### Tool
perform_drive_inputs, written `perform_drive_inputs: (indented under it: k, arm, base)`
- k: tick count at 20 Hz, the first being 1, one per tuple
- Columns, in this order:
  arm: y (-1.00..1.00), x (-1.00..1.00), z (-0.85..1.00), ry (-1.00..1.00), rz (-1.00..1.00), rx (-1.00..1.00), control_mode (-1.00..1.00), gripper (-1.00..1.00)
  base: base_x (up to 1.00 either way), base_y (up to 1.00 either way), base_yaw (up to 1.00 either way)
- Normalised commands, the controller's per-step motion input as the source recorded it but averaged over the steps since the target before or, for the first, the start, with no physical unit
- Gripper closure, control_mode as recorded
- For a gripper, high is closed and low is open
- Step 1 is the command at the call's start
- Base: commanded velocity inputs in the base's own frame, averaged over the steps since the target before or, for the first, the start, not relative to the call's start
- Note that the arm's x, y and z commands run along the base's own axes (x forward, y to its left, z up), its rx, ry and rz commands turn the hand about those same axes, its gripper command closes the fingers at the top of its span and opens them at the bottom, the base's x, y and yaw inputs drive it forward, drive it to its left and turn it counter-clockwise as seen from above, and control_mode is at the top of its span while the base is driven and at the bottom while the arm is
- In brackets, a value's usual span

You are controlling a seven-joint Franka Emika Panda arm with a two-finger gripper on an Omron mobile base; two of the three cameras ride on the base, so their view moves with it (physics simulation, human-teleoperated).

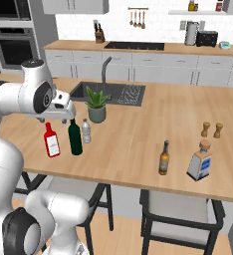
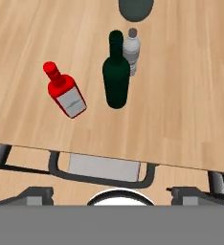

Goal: Move the plastic bottles in the middle to the plastics group, and the glass bottles in the middle to the glass group.

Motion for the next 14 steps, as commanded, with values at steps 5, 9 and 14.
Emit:
perform_drive_inputs:
  k: [5, 9, 14]
  arm:
    - [1.00, 0.25, -0.19, -0.09, -0.09, 0.00, -1.00, -1.00]
    - [1.00, 0.35, -0.23, -0.10, -0.14, 0.00, -1.00, -1.00]
    - [0.65, 0.54, -0.38, -0.12, -0.15, 0.02, -1.00, -1.00]
  base:
    - [0.00, 0.00, 0.00]
    - [0.00, 0.00, 0.00]
    - [0.00, 0.00, 0.00]
